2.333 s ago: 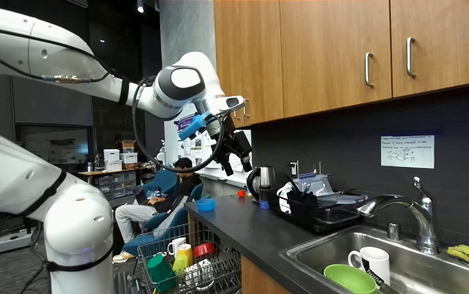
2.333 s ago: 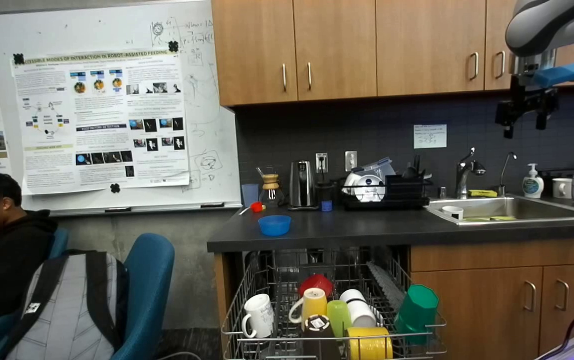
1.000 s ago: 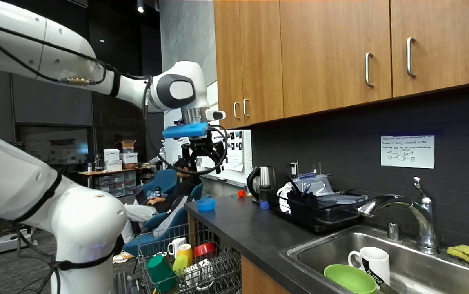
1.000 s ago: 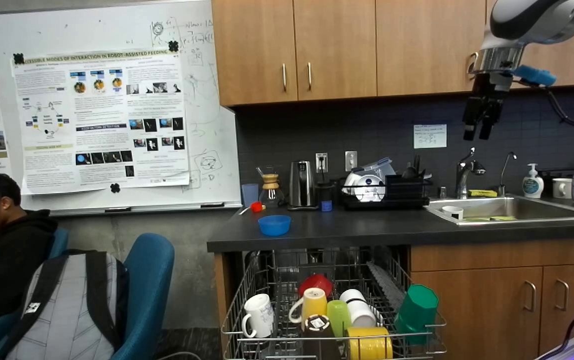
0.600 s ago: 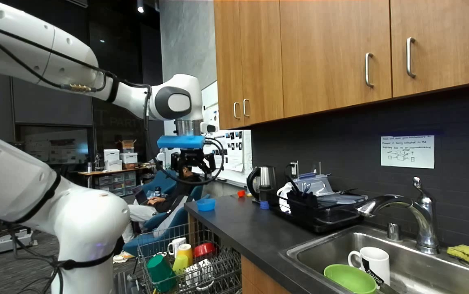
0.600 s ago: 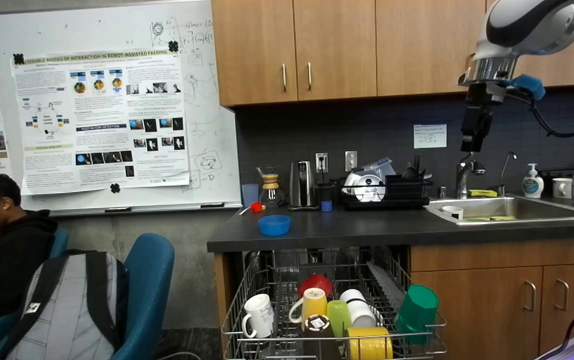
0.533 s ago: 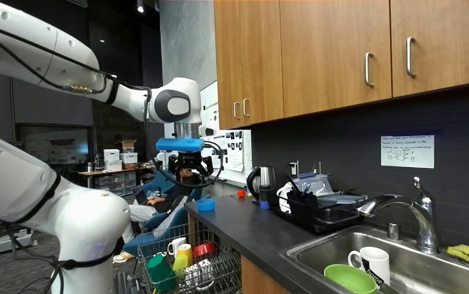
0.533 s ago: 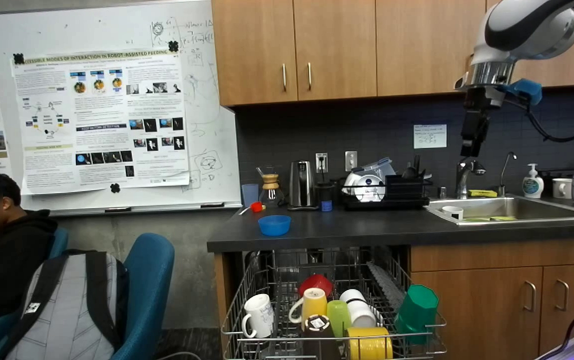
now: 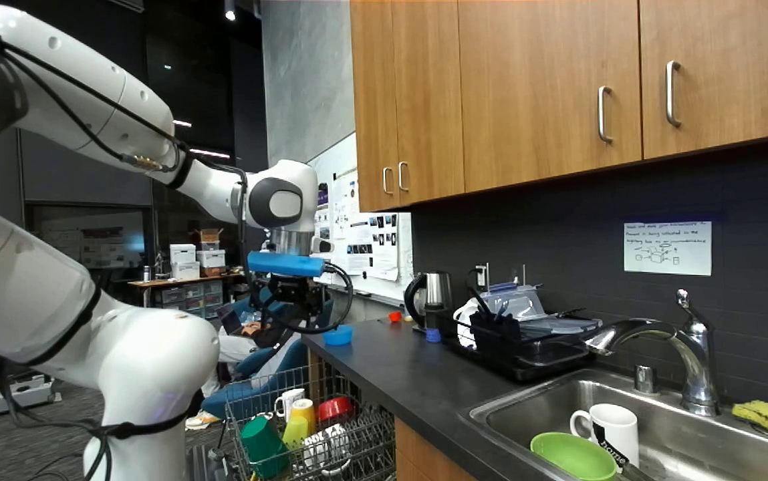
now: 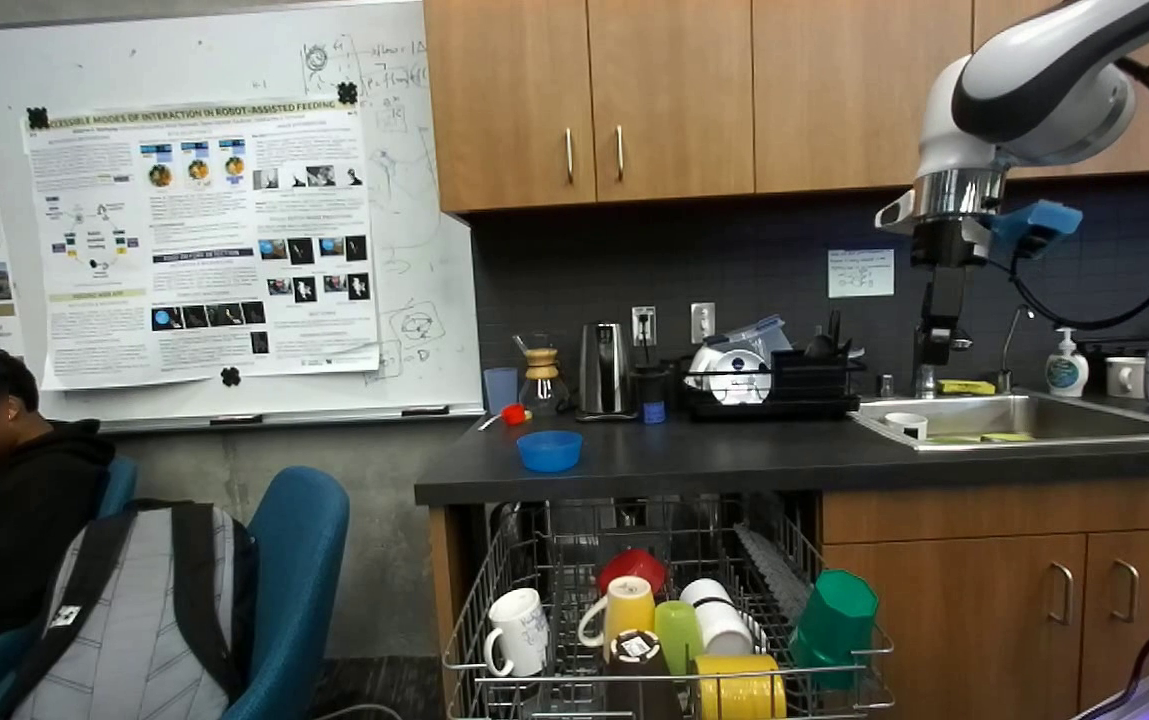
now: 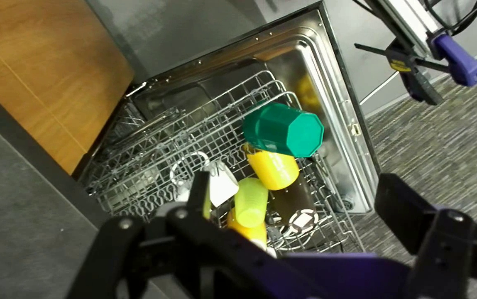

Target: Lift the green cup in the dish washing rack and place it on the far right of the dish washing rack

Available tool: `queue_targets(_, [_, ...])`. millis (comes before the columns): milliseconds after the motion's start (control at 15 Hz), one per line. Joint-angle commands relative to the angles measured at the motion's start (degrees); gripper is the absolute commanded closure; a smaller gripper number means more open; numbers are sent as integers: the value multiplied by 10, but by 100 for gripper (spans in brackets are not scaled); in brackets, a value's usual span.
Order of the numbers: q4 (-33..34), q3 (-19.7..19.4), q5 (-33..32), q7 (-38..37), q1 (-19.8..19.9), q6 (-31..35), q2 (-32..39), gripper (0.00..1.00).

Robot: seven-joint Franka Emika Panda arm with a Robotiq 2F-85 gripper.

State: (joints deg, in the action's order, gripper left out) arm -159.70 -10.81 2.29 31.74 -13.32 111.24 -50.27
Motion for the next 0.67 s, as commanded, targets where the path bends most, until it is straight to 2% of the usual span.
queue_targets(0, [1,2,25,39,-25,14,36,0])
queue_targets(200, [1,8,39,55,-35,31,63,0])
queue_targets(267, [0,14,33,43,-19,11,40,0])
queue_targets(600, [1,18,36,49,-22,23,62,0])
